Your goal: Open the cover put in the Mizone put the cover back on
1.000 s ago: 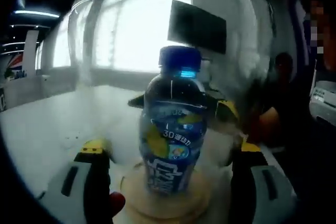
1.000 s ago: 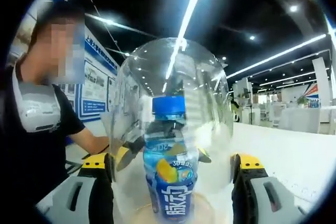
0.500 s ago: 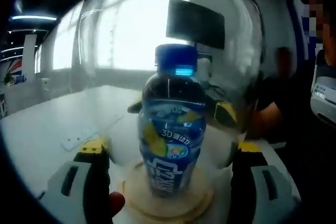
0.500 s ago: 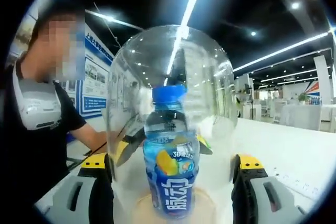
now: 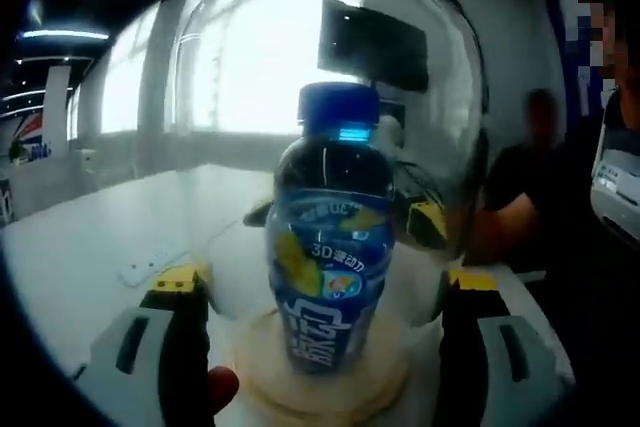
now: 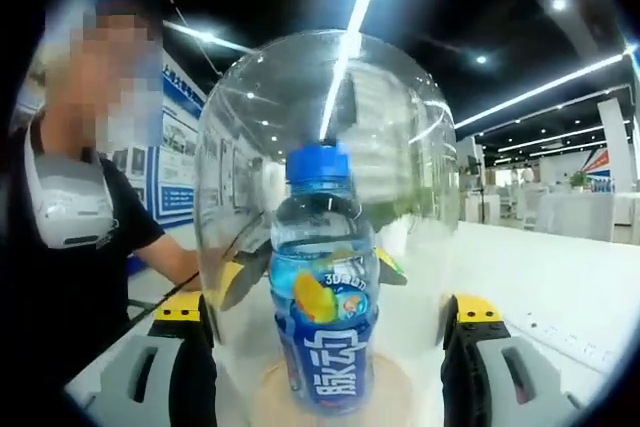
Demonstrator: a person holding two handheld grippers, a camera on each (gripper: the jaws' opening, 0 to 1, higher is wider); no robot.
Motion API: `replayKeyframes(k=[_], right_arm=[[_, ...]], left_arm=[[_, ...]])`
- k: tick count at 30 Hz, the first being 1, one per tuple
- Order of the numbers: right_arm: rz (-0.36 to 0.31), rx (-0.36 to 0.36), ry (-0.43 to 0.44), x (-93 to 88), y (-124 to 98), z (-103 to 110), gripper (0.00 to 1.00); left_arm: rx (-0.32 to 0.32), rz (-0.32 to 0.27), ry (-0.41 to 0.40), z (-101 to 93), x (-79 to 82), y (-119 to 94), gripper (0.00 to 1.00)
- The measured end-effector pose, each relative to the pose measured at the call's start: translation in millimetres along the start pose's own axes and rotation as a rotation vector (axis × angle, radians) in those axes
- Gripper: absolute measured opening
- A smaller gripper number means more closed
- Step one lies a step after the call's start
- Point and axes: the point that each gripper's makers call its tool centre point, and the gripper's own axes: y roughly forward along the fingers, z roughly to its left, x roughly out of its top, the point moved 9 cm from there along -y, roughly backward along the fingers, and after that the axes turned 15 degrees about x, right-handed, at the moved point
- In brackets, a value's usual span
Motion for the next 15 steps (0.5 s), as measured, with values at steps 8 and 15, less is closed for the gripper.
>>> replayKeyframes(k=[8,15], right_arm=[[-0.012,-0.003,0.003,-3.6,2.7,-1.1,0.88],[0.001,-0.003,-0.031,-7.4,2.2,0.5,0.88]], left_arm=[[-0.002,0.020,-0.015,4.7,-4.9,-2.8,0.83],[0.005,0.031,0.028,3.2,-5.7,-2.3,0.83]])
